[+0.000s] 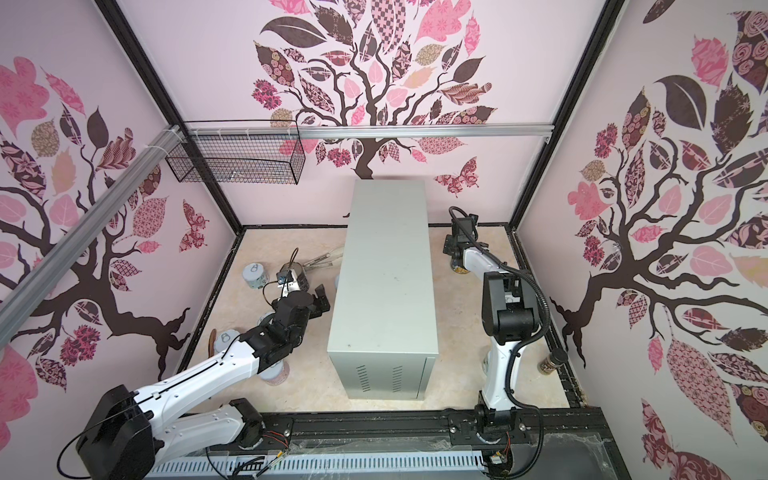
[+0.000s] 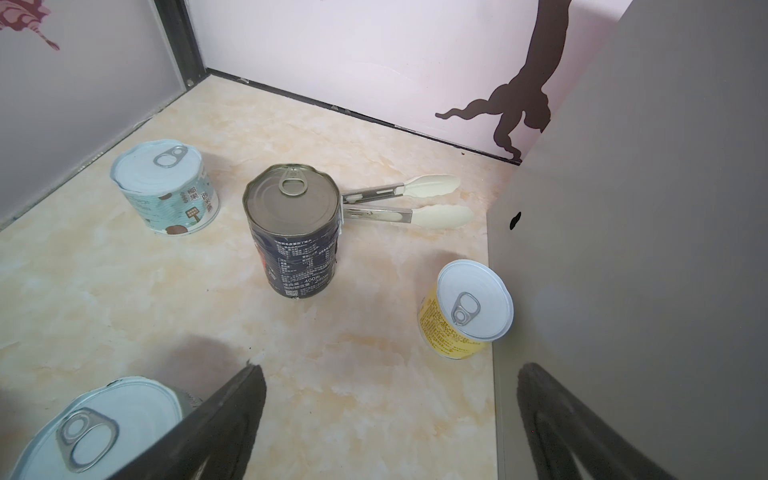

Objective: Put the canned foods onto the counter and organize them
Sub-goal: 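Grasp the blue Progresso can with the right gripper while the left arm reaches forward, then lift the Progresso can with the right gripper up over the grey cabinet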

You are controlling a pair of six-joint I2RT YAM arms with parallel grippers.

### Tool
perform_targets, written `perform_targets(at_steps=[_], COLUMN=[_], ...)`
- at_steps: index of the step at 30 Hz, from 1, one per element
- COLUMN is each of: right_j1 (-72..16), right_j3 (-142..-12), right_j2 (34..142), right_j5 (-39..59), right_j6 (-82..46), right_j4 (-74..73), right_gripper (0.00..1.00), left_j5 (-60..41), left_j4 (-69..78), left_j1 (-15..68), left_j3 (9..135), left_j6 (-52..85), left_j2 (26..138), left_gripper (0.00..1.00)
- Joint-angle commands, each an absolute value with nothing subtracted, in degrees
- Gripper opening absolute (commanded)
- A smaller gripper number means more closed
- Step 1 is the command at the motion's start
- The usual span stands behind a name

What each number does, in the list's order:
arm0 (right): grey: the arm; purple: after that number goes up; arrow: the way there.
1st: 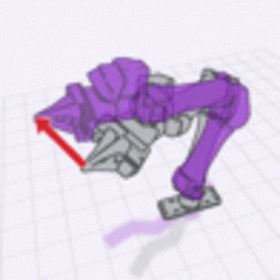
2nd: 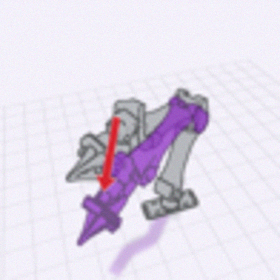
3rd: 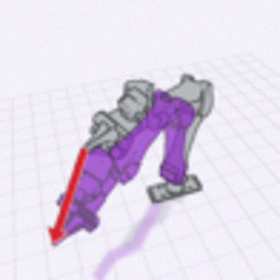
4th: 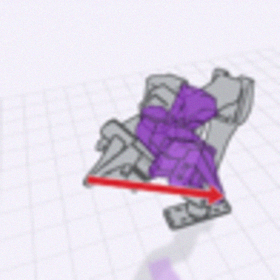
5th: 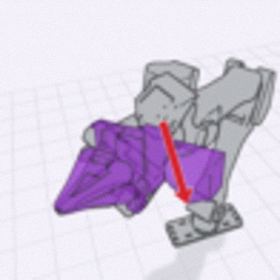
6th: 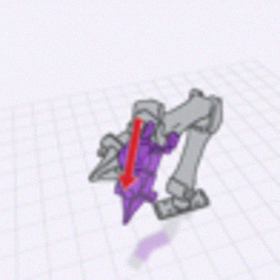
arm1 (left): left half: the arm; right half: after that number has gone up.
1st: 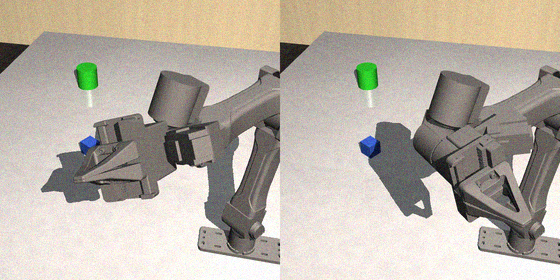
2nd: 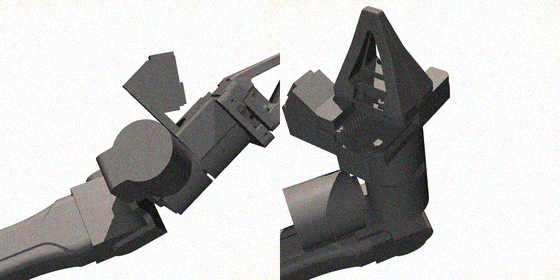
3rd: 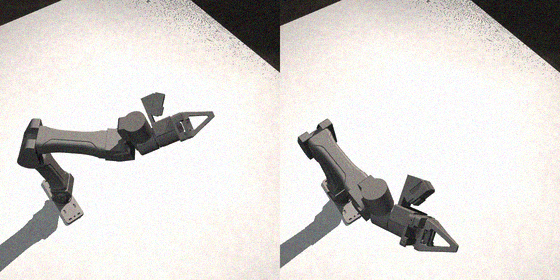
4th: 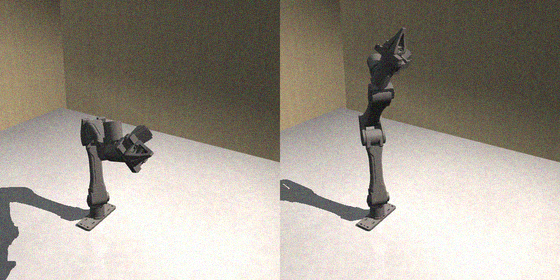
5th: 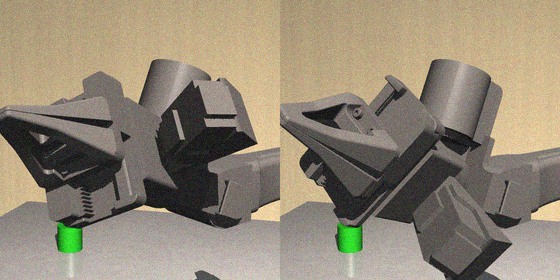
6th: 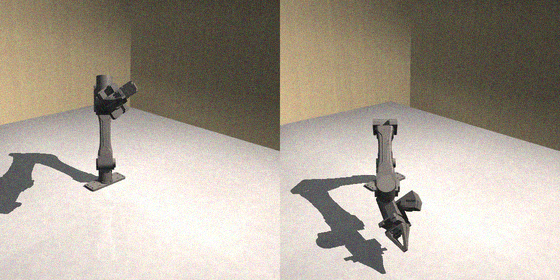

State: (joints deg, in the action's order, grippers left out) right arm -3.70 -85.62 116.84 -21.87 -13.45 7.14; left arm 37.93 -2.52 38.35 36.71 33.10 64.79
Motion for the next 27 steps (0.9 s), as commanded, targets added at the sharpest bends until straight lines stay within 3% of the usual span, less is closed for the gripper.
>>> perform_targets(at_steps=[1, 12, 27], right_j1=[-3.26, -3.03, -2.84], right_j3=[-87.97, -91.16, -88.54], right_j2=[120.28, 123.44, 119.14], right_j5=[-21.19, -19.98, -17.45], right_j6=[-12.67, -12.34, -15.02], right_j4=[8.2, 8.34, 7.64], right_gripper=[1.0, 0.94, 0.48], left_j5=[36.42, 33.99, 21.34], left_j4=[-0.41, 0.11, -6.18], left_j1=[37.45, 35.87, 32.72], left_j3=[35.79, 35.59, 39.21], left_j6=[33.17, 33.99, 36.57], left_j2=[65.24, 66.76, 63.58], left_gripper=[0.98, 0.98, 0.98])
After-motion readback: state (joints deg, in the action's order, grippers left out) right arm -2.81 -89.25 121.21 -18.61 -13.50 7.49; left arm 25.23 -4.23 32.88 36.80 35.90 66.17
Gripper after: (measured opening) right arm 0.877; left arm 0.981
